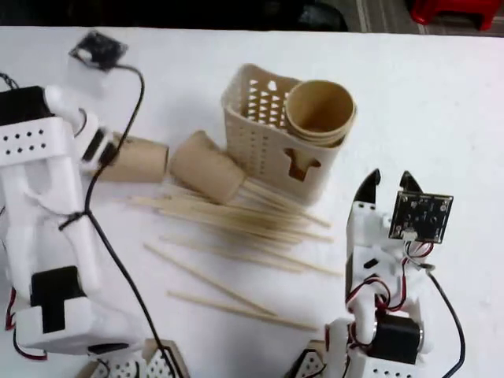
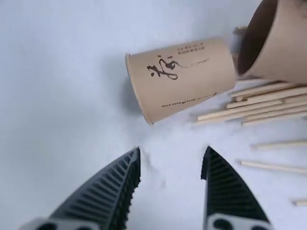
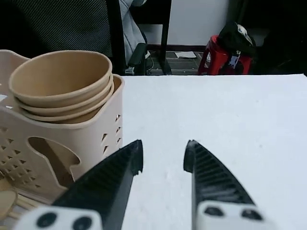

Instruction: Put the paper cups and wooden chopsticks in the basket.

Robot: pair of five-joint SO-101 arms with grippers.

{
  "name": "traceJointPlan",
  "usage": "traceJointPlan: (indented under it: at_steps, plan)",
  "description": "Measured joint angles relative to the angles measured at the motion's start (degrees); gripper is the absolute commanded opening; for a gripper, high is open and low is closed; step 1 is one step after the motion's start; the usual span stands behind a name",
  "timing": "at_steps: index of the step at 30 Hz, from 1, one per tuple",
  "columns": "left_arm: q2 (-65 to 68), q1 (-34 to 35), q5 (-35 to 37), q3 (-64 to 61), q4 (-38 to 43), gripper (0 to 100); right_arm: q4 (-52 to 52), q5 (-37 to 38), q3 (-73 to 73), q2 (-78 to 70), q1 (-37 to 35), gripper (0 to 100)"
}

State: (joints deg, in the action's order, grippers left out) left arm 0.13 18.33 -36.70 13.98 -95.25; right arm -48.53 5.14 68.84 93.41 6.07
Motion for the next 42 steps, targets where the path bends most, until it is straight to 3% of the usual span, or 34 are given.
traceJointPlan:
  at_steps: [8,23,27,35,42]
  plan:
    - [0.0,4.1,-11.2,-13.7,10.6,22,0.0,0.0,0.2,-0.3,0.0,14.8]
    - [1.2,5.4,-16.4,-23.6,23.1,26,0.0,0.0,0.2,-0.3,0.0,14.8]
    - [9.6,5.5,-17.1,-19.5,23.2,26,0.0,0.0,0.2,-0.3,0.0,14.9]
    - [23.0,3.3,-17.1,-3.3,13.2,25,0.0,0.0,0.2,-0.3,0.0,14.9]
    - [23.5,-1.1,-16.1,-0.1,12.2,13,0.0,0.0,0.2,-0.3,0.0,14.9]
